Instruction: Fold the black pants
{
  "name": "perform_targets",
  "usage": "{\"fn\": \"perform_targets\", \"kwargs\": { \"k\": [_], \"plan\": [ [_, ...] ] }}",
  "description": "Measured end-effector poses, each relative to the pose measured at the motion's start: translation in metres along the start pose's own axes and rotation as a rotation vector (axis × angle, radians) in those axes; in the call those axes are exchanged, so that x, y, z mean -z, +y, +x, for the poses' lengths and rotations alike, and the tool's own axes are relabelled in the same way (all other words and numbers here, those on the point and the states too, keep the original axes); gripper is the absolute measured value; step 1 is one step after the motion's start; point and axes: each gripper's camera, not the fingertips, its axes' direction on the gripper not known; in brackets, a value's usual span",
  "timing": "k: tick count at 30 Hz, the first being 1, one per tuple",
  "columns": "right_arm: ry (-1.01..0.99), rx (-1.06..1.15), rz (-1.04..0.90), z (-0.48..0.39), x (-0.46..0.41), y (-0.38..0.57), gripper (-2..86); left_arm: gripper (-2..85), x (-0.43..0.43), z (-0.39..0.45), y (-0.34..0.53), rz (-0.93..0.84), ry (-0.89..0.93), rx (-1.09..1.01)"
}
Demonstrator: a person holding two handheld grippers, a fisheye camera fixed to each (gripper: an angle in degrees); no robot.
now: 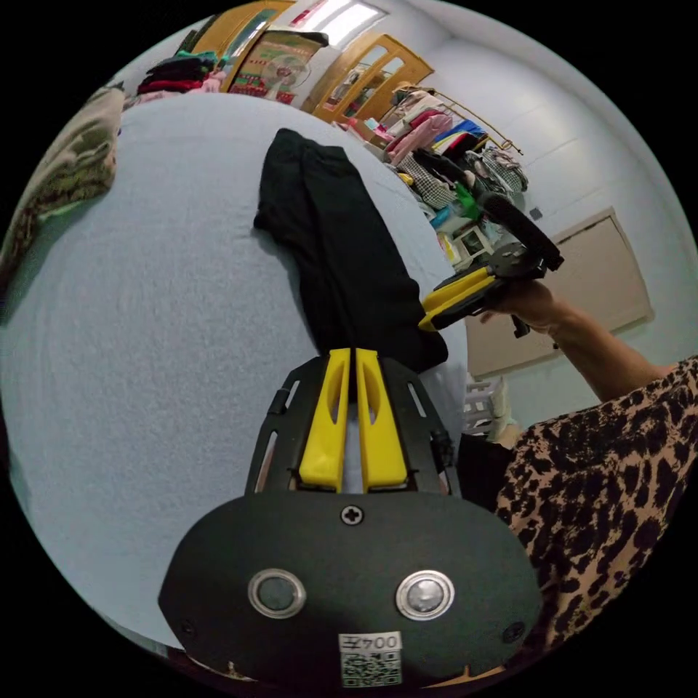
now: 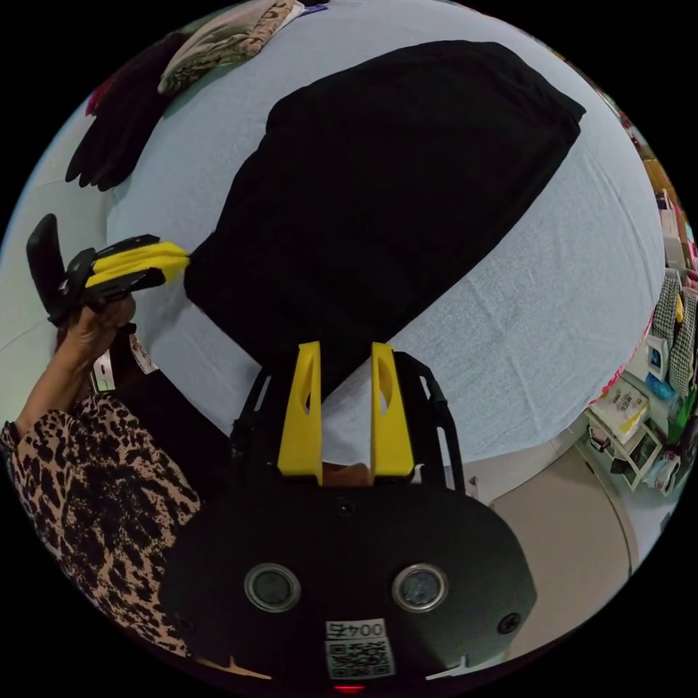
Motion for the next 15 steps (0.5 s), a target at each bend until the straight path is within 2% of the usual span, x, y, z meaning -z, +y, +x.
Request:
{"fn": "perform_targets", "kwargs": {
  "k": [2, 5, 15],
  "plan": [
    [0.005, -0.011, 0.018, -0.001, -0.002, 0.003, 10.5, 0.5, 0.012, 0.005, -0.003, 0.043, -0.066, -0.015],
    [0.014, -0.026, 0.028, -0.001, -0.004, 0.007, 10.6, 0.4, 0.019, 0.000, -0.012, 0.076, -0.073, 0.012],
    [-0.059, -0.043, 0.067, 0.018, -0.013, 0.028, 9.1, 1.8, -0.002, -0.018, -0.060, 0.059, -0.135, 0.062]
  ]
}}
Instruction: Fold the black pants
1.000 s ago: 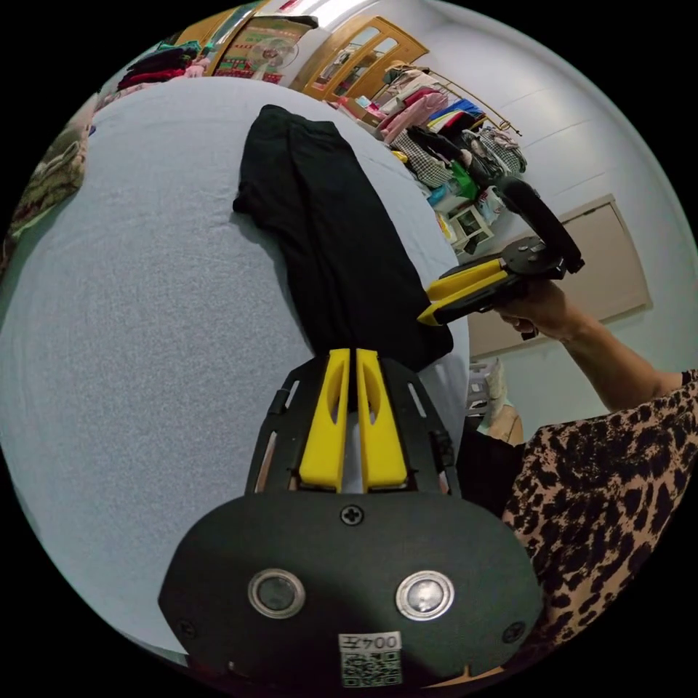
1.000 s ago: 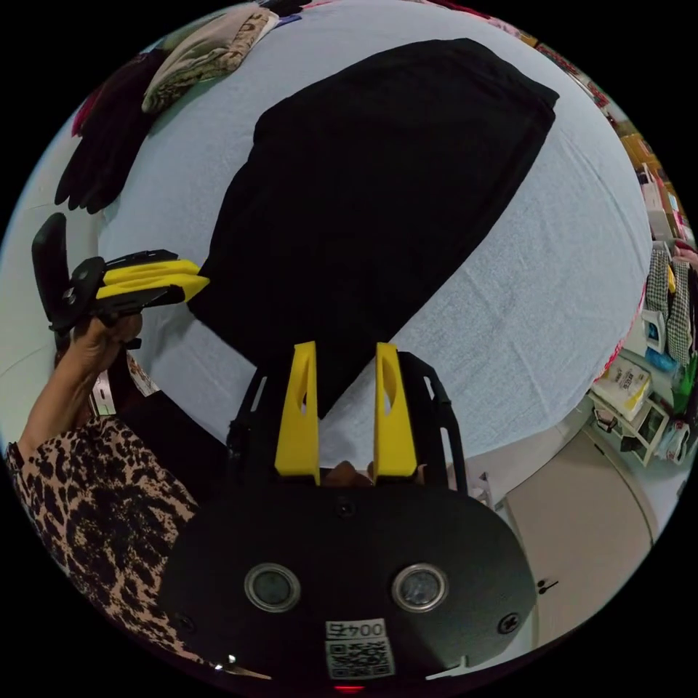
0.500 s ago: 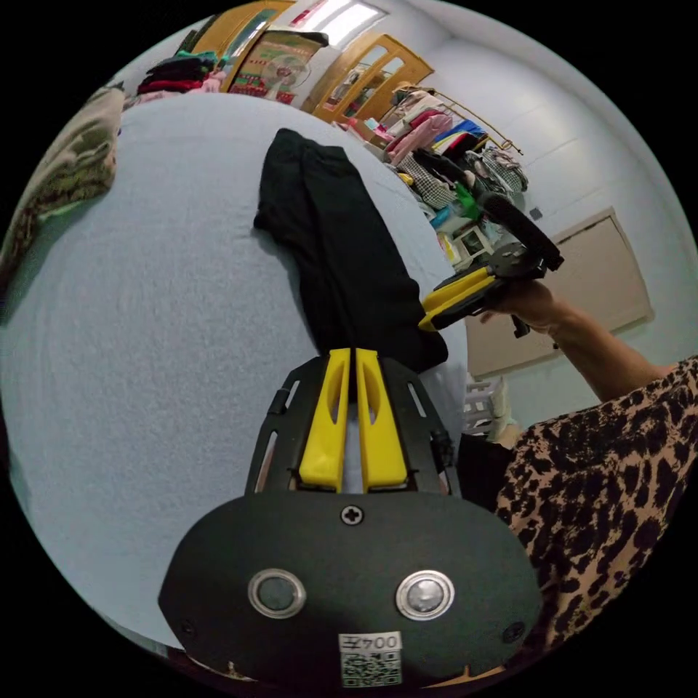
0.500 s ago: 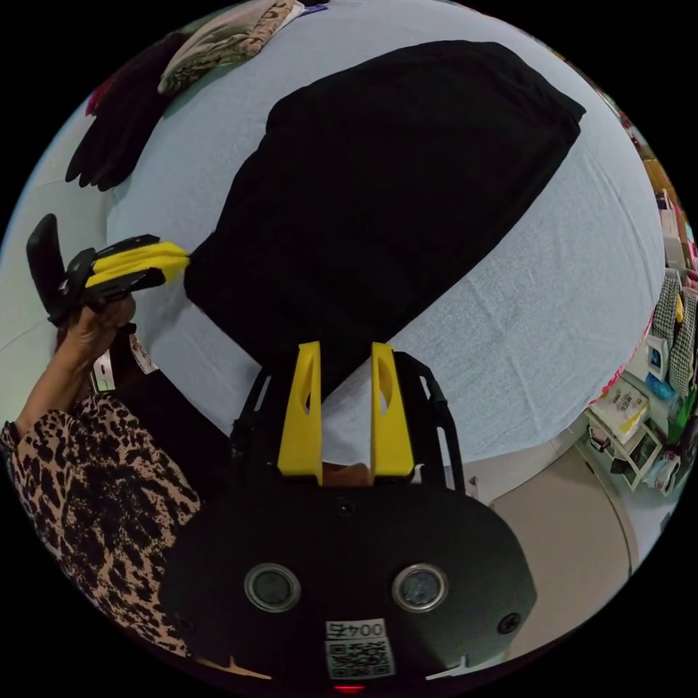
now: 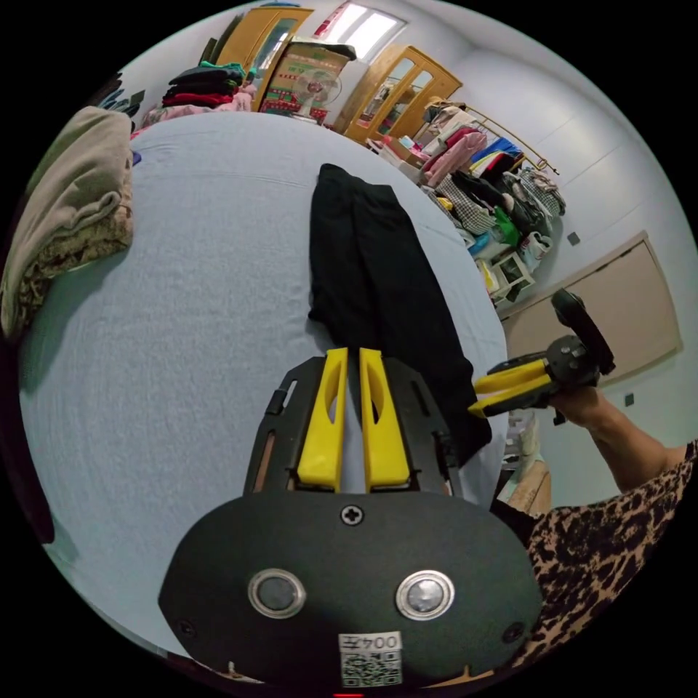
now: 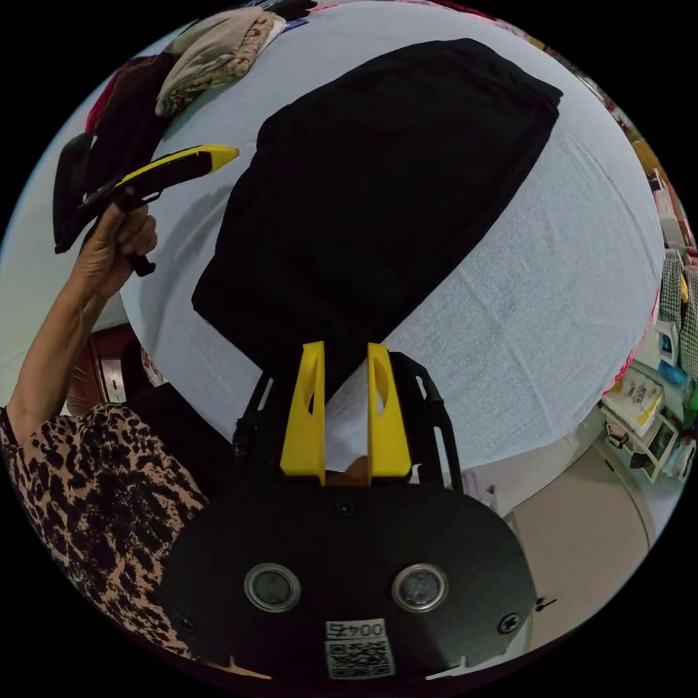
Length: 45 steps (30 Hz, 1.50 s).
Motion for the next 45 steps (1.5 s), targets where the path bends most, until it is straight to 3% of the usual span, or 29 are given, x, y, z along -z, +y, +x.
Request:
{"fn": "perform_targets", "kwargs": {
  "k": [9, 21, 28, 39, 45],
  "plan": [
    [-0.035, -0.016, 0.035, 0.016, -0.010, 0.028, 9.6, 2.4, -0.021, -0.002, -0.018, -0.073, -0.117, -0.004],
    [0.026, 0.012, 0.025, 0.023, -0.030, 0.072, 10.6, 6.8, 0.037, -0.008, 0.042, 0.016, 0.077, -0.113],
    [0.025, -0.041, 0.147, 0.043, -0.046, 0.123, 9.3, 6.9, 0.032, -0.003, 0.101, -0.095, 0.184, -0.205],
    [-0.181, -0.186, 0.351, 0.109, -0.077, 0.209, 7.8, 6.2, 0.025, -0.028, 0.121, -0.129, 0.185, -0.167],
    [-0.553, -0.266, 0.445, 0.173, -0.101, 0.290, 11.4, 7.6, 0.047, -0.056, 0.129, -0.143, 0.191, -0.141]
  ]
}}
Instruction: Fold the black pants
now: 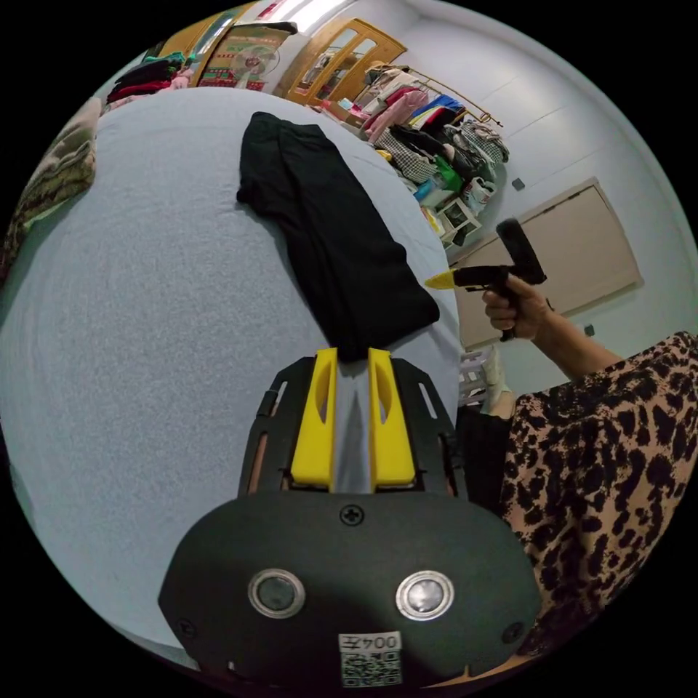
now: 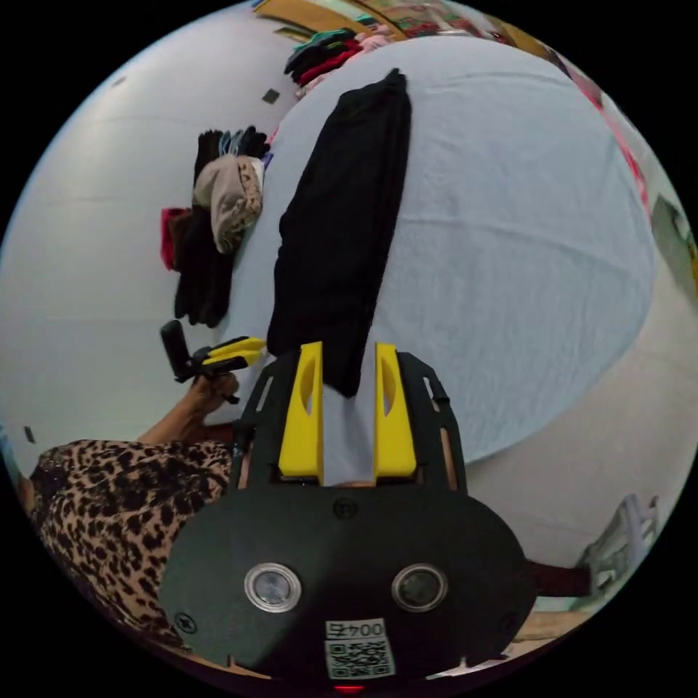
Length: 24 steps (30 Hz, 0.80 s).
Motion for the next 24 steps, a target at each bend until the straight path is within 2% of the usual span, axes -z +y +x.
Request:
{"fn": "perform_targets", "kwargs": {
  "k": [4, 11, 18, 24],
  "plan": [
    [-0.206, -0.122, 0.041, 0.053, 0.008, 0.050, 12.9, 9.6, 0.007, -0.026, 0.011, -0.017, 0.144, 0.100],
    [-0.310, -0.178, 0.036, 0.085, 0.002, 0.078, 12.4, 12.1, 0.009, -0.080, 0.012, -0.004, 0.385, 0.332],
    [-0.347, -0.172, 0.006, 0.102, 0.000, 0.078, 11.1, 10.7, 0.019, -0.115, 0.015, -0.010, 0.459, 0.450],
    [-0.399, -0.221, 0.069, 0.124, 0.011, 0.094, 4.4, 10.1, 0.032, -0.138, 0.026, 0.015, 0.524, 0.523]
  ]
}}
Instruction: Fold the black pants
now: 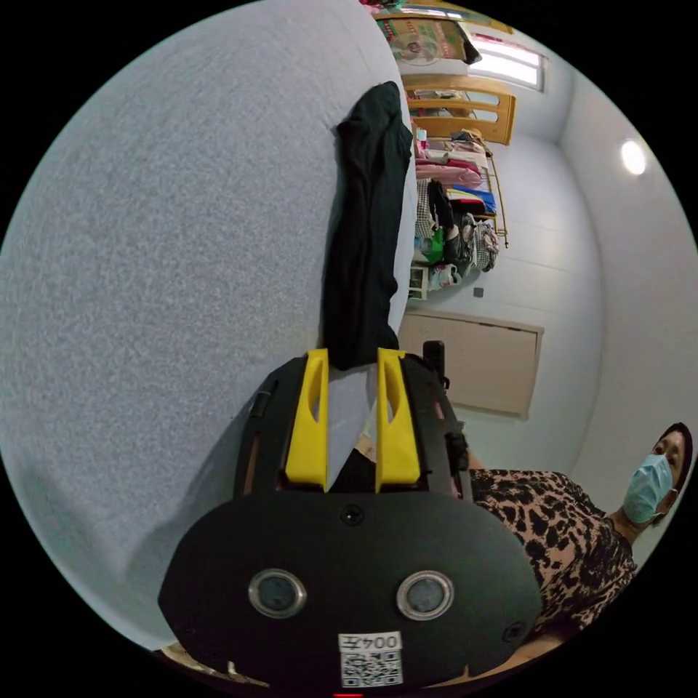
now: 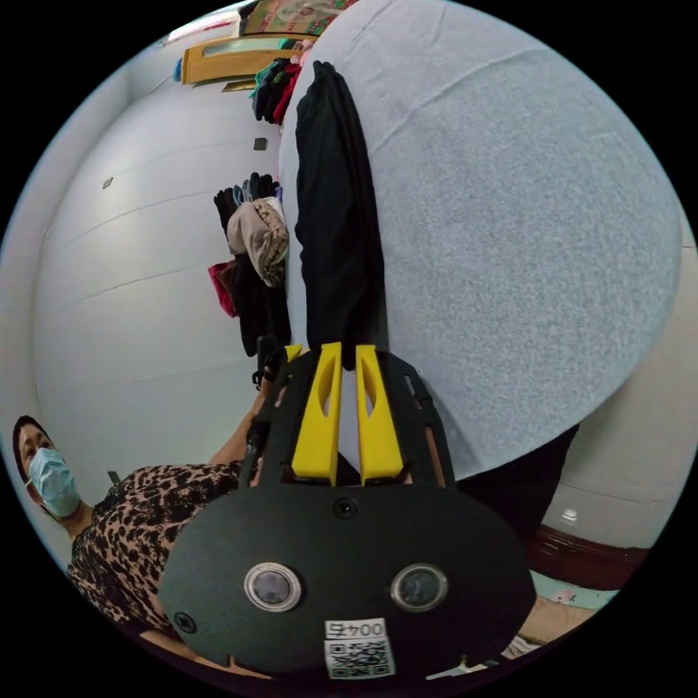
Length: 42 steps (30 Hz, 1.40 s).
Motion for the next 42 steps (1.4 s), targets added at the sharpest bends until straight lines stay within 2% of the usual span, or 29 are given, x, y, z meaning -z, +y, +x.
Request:
{"fn": "perform_targets", "kwargs": {
  "k": [3, 13, 16, 19, 20, 25, 27, 32, 34, 37, 42],
  "plan": [
    [-0.092, 0.014, 0.051, -0.006, 0.013, 0.006, 3.9, 10.7, 0.016, -0.001, 0.006, 0.019, 0.018, -0.006],
    [-0.153, 0.065, 0.092, -0.043, 0.037, 0.007, 3.6, 18.6, 0.010, -0.014, 0.000, 0.051, 0.359, 0.103],
    [-0.153, 0.077, 0.096, -0.052, 0.041, 0.005, 3.5, 17.6, 0.002, -0.013, -0.006, 0.076, 0.428, 0.129],
    [-0.103, 0.100, 0.096, -0.062, 0.045, 0.003, 3.5, 10.5, 0.009, -0.009, -0.011, 0.167, 0.462, 0.103],
    [-0.079, 0.108, 0.102, -0.066, 0.047, 0.003, 3.5, 6.6, 0.015, -0.003, -0.013, 0.199, 0.447, 0.058],
    [0.088, 0.219, 0.059, -0.097, 0.048, 0.010, 3.5, 4.7, 0.034, 0.051, -0.017, 0.164, 0.204, -0.121],
    [0.123, 0.272, 0.032, -0.114, 0.049, 0.019, 3.4, 4.5, 0.038, 0.075, -0.013, 0.140, 0.161, -0.181],
    [0.156, 0.262, -0.104, -0.139, 0.049, 0.067, 3.3, 4.2, 0.027, 0.132, 0.025, -0.089, -0.024, -0.214],
    [0.140, 0.212, -0.125, -0.136, 0.046, 0.077, 3.3, 4.2, 0.019, 0.140, 0.035, -0.136, -0.064, -0.204],
    [0.113, 0.156, -0.108, -0.138, 0.045, 0.073, 3.4, 4.1, 0.008, 0.149, 0.034, -0.116, -0.049, -0.141],
    [0.108, 0.248, -0.042, -0.178, 0.061, 0.016, 3.4, 4.2, 0.000, 0.191, -0.016, -0.085, -0.056, -0.229]
  ]
}}
